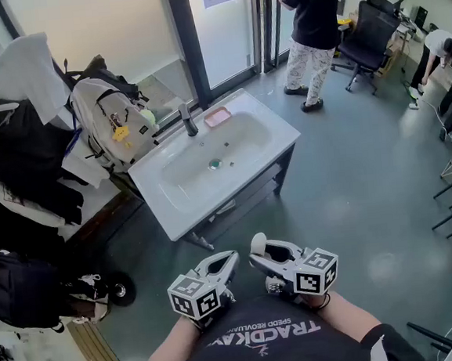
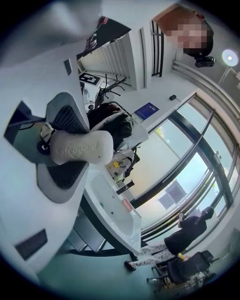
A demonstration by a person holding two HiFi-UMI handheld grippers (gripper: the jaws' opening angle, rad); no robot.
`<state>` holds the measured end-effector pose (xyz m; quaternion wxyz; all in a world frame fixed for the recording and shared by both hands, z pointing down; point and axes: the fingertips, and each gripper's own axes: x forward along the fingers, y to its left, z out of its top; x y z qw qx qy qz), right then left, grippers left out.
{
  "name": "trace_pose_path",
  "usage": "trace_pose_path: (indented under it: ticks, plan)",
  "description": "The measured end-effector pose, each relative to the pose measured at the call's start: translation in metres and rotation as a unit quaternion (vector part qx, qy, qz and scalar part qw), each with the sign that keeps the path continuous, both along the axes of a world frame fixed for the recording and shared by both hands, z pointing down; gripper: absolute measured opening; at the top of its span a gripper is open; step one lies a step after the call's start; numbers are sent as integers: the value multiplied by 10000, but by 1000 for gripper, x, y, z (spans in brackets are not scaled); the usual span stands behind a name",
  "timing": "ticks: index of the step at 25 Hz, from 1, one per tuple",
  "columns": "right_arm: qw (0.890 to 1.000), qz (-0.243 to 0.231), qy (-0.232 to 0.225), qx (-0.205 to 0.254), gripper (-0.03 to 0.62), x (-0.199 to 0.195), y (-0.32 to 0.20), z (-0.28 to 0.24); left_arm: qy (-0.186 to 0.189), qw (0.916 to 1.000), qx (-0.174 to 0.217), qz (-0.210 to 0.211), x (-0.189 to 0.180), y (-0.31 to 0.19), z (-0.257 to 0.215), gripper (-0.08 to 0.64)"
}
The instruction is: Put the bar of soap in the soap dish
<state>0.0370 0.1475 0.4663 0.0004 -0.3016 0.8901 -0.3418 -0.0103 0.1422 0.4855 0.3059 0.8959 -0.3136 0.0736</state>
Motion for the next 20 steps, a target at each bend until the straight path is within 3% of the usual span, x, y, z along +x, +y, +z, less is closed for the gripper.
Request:
trace_pose_path:
  ticks: [20]
  plan:
    - [9999,37,-109,-88,187,6,-11,2,-5,10000,-14,-56,3,-8,1,11]
